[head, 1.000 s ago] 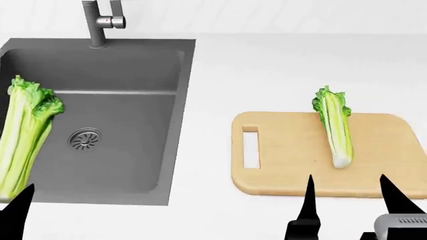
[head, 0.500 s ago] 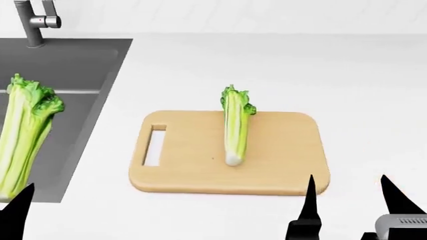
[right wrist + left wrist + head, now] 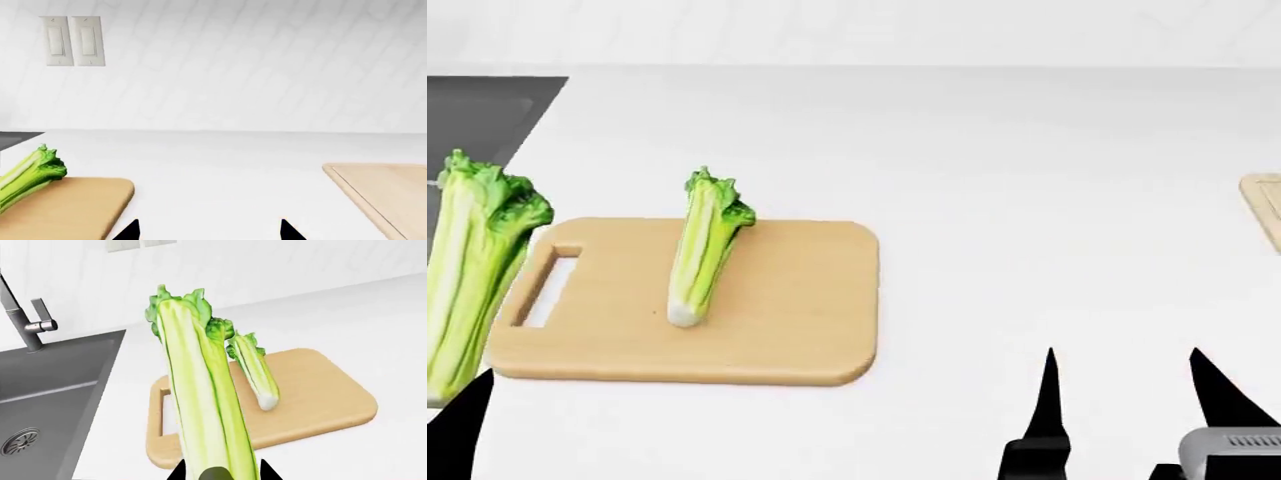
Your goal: Place the celery and the celery on separate cutting boards.
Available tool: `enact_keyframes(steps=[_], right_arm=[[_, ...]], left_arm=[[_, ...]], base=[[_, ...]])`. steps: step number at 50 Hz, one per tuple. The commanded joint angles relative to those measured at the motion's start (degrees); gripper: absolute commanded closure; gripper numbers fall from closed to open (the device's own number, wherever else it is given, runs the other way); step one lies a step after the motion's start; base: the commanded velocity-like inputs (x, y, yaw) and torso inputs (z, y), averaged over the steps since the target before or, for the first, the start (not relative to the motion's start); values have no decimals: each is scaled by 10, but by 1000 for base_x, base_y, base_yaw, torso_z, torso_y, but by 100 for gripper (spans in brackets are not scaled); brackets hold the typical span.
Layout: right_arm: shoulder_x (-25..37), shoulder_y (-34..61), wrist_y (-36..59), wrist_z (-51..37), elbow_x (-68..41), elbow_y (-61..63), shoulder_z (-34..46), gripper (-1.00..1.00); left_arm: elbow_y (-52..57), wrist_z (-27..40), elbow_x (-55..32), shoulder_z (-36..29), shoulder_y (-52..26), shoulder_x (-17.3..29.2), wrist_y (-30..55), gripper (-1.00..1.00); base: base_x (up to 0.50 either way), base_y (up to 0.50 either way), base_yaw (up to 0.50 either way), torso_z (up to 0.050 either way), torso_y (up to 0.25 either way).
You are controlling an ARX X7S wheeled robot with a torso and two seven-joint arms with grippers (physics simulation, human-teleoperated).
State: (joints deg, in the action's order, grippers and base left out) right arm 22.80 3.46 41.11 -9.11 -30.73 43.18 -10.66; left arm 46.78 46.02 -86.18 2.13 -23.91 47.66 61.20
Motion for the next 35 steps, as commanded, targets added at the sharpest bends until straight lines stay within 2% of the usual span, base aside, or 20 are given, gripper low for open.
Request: enact_keyframes(steps=[1, 6, 14, 35], right_arm=[[2, 1, 6, -6, 1, -1, 2, -100], [3, 3, 8, -7, -1, -1, 2, -100], [4, 4, 9, -9, -4, 1, 3, -100], [5, -4, -2, -9, -4, -3, 4, -100]], left_arm=[[-5, 17, -16, 17, -4, -6, -2, 100], [-9, 21, -15, 8, -13, -10, 0, 100], [-1, 6, -23, 38, 15, 11, -11, 100], [-4, 21, -21, 15, 2, 1, -12, 100]], base=[[-62, -500, 0, 0, 0], [-62, -500, 0, 0, 0], [-65, -500, 0, 0, 0], [-52, -500, 0, 0, 0]])
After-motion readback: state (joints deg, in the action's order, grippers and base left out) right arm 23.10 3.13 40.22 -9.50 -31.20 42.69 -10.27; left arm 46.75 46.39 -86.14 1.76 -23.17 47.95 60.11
